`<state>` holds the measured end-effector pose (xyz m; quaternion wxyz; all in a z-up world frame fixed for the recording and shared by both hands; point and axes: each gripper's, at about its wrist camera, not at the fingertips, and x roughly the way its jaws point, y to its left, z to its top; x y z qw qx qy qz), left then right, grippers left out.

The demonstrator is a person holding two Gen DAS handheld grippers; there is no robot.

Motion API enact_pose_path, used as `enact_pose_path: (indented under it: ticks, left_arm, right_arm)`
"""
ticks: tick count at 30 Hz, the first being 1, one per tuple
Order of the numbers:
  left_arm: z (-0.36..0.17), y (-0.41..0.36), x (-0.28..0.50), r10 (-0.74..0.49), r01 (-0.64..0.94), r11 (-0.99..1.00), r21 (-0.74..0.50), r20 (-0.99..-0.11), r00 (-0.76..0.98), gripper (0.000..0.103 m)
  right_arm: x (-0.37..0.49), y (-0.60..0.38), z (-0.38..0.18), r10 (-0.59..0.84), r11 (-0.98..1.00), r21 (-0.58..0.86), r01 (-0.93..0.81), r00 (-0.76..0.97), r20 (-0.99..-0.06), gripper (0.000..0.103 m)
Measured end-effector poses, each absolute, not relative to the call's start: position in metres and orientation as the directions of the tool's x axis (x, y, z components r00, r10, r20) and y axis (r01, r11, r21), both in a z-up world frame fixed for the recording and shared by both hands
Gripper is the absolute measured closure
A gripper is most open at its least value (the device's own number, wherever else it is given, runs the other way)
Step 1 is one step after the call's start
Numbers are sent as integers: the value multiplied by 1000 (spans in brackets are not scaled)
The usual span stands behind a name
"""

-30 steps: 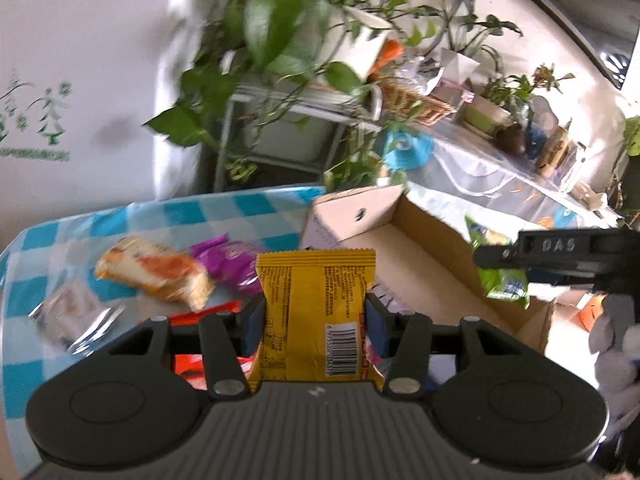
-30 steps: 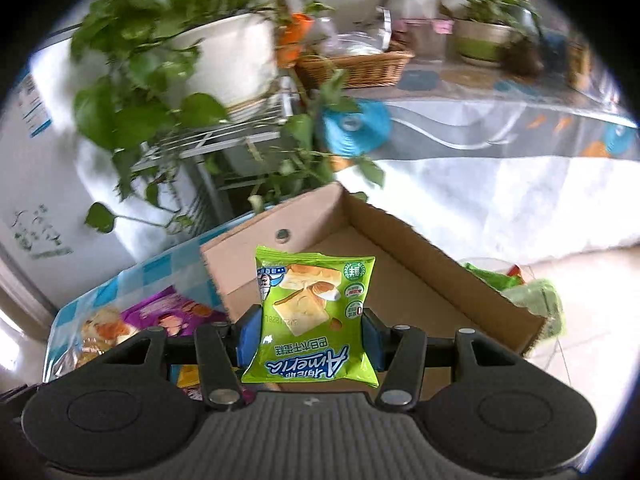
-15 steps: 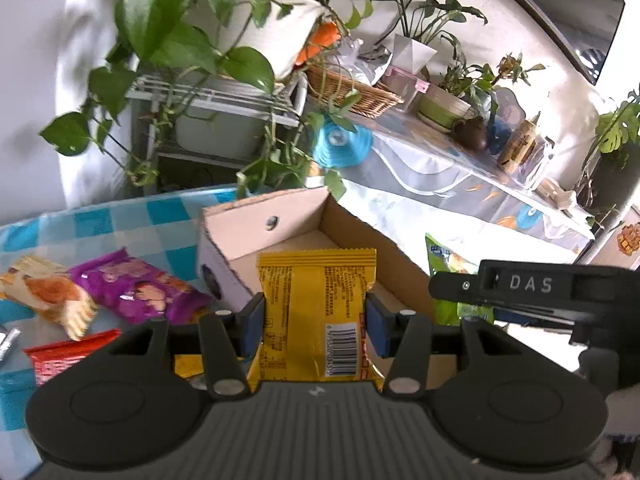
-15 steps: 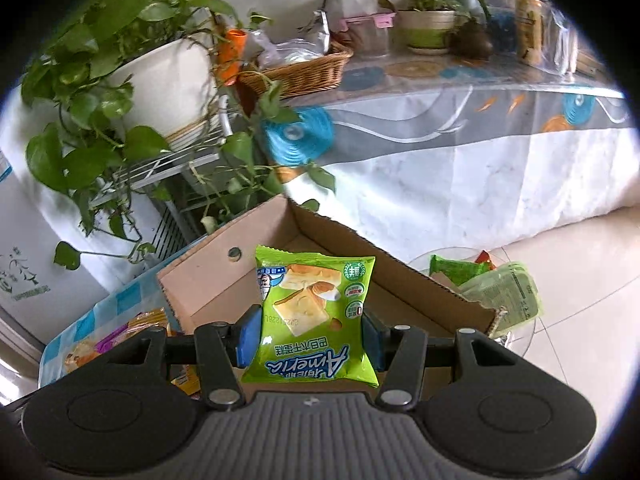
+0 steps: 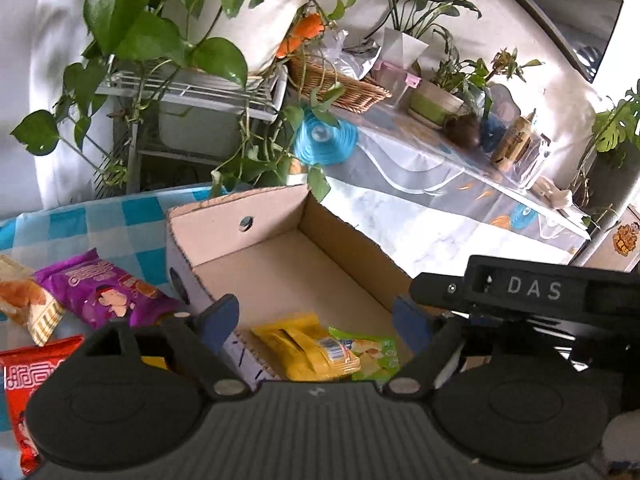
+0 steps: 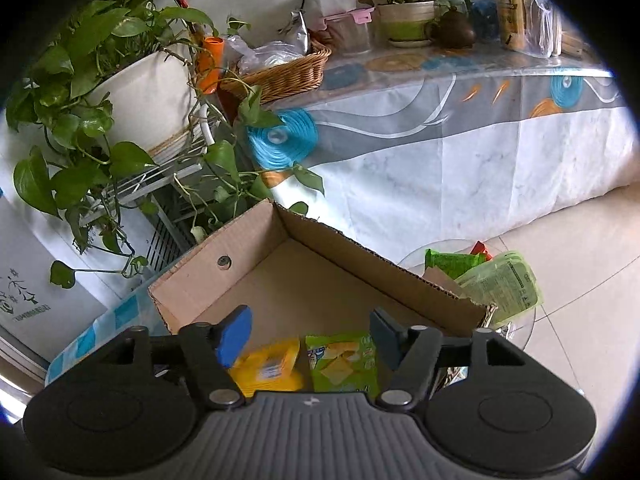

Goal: Organize snacks

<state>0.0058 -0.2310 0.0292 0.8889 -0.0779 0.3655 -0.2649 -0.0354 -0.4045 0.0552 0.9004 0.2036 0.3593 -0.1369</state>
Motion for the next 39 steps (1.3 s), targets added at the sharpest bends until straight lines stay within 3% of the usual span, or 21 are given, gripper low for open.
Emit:
enact_pose_path:
  ticks: [2,11,28,39]
  left_arm:
    - [29,-226,5,-508,392,860,-327,-624,594,12]
    - [26,-191,-11,-434,315,900,-300,-665,608,11]
    - [32,-112,-33,-267,152,963,-223,-703,659,5]
    - [19,-60,-38,-199,26,970,-243,-726,659,5]
  right_arm:
    - [-35,-403,55,-100,882,264,391,702,-705,30]
    - [-31,-394,53,-59,901,265,344,701,-711,22]
    - [-25,-330,46,12,980,148,131,708,-706,21]
    - [-66,-290,51,-6,994,79,77,754,-657,20]
